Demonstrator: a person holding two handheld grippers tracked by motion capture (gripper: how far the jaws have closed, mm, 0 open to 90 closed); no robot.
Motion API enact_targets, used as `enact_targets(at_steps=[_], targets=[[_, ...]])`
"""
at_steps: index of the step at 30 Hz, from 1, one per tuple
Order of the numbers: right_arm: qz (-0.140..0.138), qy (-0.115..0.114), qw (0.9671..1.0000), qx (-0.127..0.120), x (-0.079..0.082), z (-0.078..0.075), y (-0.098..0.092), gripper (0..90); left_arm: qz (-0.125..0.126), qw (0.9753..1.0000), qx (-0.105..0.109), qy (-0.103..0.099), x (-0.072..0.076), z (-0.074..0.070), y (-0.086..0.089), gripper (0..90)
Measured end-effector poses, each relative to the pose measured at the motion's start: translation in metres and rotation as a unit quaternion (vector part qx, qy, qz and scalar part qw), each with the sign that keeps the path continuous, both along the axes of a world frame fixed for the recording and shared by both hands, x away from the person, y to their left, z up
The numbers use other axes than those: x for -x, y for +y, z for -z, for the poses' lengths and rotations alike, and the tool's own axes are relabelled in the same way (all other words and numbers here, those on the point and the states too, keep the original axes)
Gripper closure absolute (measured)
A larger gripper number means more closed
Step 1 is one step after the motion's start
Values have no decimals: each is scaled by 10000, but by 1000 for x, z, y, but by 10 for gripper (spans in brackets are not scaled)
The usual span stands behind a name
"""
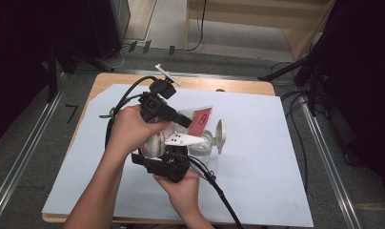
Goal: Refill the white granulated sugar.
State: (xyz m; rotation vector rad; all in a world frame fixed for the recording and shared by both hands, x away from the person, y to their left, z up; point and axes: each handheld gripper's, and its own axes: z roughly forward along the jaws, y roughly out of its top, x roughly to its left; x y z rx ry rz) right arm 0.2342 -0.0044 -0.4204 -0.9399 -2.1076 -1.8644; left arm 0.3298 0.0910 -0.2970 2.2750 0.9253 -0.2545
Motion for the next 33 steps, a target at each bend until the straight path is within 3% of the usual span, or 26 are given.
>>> enact_targets(at_steps=[6,13,20,24,33], targets=[[-39,12,10000,-2,2,0,1,629,39,10000,-79,10,3,0,0,762],[-6,21,9999,111,2,-1,1,626,10,9998,-153,-85,3,0,-2,842],[-20,-129,9997,199,3,0,2,596,50,9998,-178,-99,2,-1,-2,846],[21,-222,9993,304,4,-1,2,629,-36,9998,-145,-99,3,-2,-4,838],[49,-76,9999,60,4,-2,-1,635,-54,9998,-89,-168,5,-3,-8,817]])
